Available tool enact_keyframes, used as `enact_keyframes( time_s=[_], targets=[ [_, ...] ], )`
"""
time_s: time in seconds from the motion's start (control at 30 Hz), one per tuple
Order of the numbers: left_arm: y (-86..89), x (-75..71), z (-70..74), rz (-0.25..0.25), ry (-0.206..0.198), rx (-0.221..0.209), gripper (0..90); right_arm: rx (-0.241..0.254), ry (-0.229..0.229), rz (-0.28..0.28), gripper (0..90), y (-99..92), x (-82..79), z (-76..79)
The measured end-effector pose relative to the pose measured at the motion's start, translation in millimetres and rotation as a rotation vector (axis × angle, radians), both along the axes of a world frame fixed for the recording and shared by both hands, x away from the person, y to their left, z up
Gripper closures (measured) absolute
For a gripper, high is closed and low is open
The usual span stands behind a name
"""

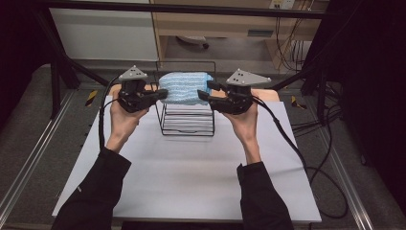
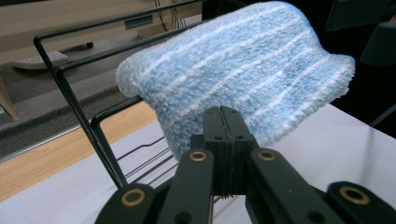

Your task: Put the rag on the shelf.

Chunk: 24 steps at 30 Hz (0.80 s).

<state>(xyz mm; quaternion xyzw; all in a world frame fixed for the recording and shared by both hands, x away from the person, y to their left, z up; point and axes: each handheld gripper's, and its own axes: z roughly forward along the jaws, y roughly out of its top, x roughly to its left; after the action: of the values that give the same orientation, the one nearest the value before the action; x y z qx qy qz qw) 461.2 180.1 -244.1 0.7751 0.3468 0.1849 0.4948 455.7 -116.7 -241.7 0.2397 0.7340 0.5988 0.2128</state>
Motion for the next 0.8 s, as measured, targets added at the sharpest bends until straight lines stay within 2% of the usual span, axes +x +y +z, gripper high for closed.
enact_keyframes(
  time_s=[0.13,0.23,0.3,0.5,0.6,0.8],
  targets=[
    [-0.4,-0.5,-4.6,0.003,0.002,-0.004,89.4,-0.038,0.050,0.020,79.3,7.6,1.0,-3.8],
    [0.5,-1.4,-8.0,0.002,0.000,0.001,89.4,-0.065,0.090,0.007,86.7,10.5,5.1,-11.1],
    [1.3,-1.0,-11.0,0.009,-0.003,0.004,89.4,-0.073,0.114,-0.003,88.5,10.0,8.6,-17.1],
    [-1.2,4.8,-21.1,0.018,0.006,0.009,89.4,-0.071,0.136,-0.040,90.0,6.4,15.9,-31.3],
    [-3.6,7.5,-25.2,0.026,0.000,0.013,89.4,-0.066,0.137,-0.054,90.0,5.0,18.4,-36.4],
    [-5.0,13.7,-30.9,0.036,0.007,-0.008,89.4,-0.069,0.125,-0.073,89.9,5.7,21.9,-41.2]
  ],
)
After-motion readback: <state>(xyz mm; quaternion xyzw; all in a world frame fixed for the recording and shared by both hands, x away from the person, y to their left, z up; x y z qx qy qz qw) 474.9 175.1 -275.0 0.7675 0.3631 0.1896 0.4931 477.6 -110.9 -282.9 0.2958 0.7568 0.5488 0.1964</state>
